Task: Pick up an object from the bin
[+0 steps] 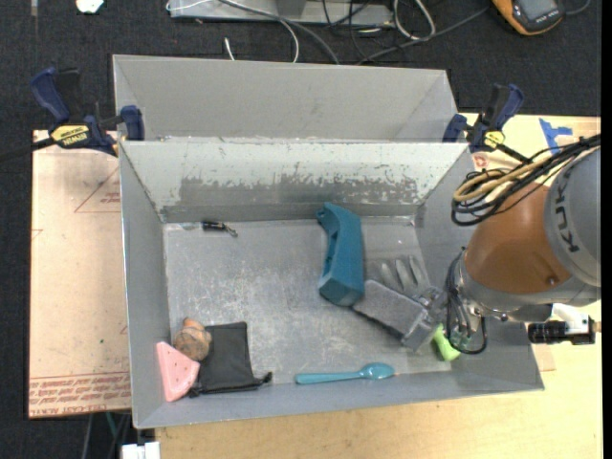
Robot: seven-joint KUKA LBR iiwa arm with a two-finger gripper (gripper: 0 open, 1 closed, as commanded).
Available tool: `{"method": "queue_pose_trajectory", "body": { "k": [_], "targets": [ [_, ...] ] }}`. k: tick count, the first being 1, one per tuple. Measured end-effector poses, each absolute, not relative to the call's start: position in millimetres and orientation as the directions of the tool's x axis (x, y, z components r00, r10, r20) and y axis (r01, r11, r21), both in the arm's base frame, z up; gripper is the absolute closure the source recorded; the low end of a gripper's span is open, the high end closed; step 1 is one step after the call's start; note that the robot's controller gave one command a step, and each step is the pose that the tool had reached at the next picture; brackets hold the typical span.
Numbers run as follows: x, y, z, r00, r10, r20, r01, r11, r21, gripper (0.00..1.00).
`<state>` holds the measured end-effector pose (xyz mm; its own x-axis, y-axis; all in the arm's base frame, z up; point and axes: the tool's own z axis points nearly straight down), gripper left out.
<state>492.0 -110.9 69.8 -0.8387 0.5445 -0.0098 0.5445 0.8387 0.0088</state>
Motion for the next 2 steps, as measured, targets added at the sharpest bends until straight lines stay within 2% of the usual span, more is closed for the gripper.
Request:
{"method": "queue_pose_trajectory", "body": {
  "k": [1, 2],
  "targets": [
    [490.1, -110, 97, -0.839, 0.544, -0.004, 0.544, 0.839, 0.007, 1.0],
    [491.8, -110, 113, -0.84, 0.542, -0.007, 0.542, 0.84, 0.009, 1.0]
  ]
}}
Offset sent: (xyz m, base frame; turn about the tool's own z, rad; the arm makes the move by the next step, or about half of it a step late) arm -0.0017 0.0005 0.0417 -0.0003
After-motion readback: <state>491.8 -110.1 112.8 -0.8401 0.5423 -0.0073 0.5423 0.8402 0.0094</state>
